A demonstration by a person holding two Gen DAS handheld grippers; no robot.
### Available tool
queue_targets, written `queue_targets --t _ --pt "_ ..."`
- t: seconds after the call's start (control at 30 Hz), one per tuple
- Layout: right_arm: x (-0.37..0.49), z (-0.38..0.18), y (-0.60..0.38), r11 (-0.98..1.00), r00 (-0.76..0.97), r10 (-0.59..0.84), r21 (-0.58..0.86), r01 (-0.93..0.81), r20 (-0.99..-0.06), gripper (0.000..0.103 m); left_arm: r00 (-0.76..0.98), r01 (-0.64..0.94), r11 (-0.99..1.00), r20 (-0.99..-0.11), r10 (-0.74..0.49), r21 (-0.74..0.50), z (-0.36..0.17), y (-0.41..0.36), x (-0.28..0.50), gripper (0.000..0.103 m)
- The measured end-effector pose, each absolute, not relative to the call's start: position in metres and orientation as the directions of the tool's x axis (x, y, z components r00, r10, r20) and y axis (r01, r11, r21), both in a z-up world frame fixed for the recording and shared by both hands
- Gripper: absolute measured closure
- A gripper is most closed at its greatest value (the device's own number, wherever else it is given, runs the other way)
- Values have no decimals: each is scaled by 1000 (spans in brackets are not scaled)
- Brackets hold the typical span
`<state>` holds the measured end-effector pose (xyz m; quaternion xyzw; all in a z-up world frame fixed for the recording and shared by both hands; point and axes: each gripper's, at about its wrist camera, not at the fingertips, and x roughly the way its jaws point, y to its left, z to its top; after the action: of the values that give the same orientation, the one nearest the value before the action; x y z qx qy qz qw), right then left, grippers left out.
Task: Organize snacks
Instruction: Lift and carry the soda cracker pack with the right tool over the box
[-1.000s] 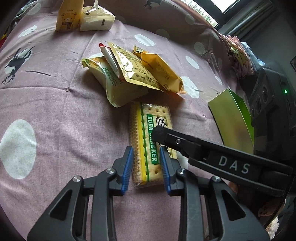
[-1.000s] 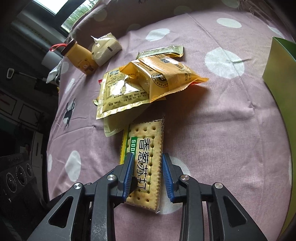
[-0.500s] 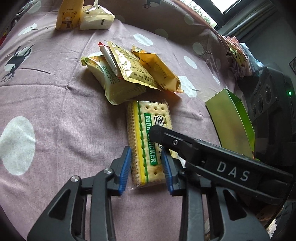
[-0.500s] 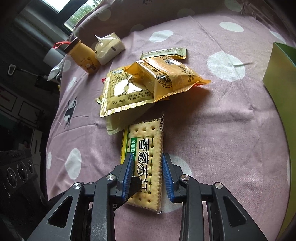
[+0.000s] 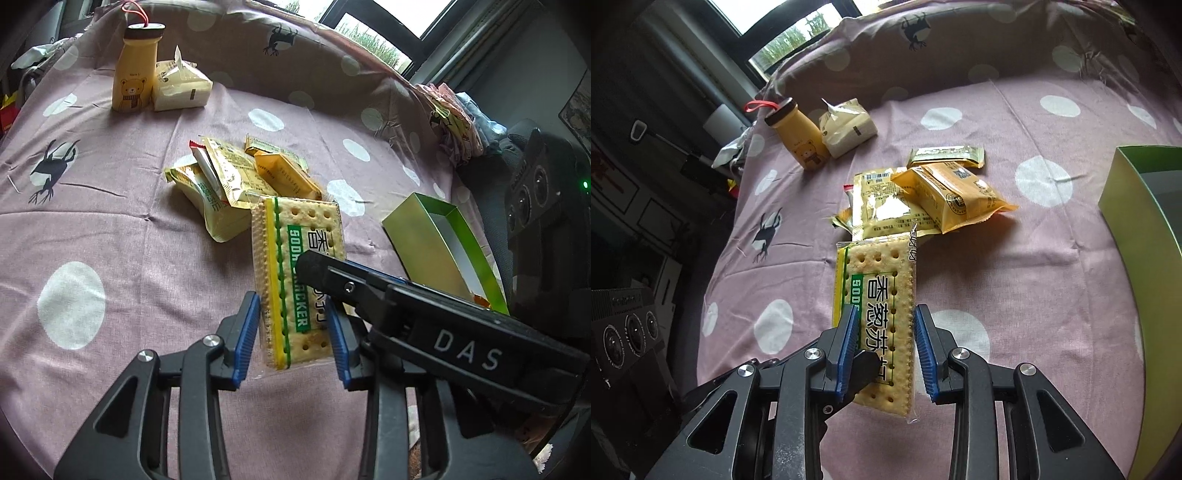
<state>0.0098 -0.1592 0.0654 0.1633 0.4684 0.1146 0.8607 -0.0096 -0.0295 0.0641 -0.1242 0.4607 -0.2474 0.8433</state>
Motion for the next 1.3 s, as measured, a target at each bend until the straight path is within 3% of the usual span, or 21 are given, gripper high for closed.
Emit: queue_targets --t 1.3 --pt "-50 146 -165 933 729 307 344 -104 -612 69 589 440 821 -573 -570 -364 138 -44 -55 68"
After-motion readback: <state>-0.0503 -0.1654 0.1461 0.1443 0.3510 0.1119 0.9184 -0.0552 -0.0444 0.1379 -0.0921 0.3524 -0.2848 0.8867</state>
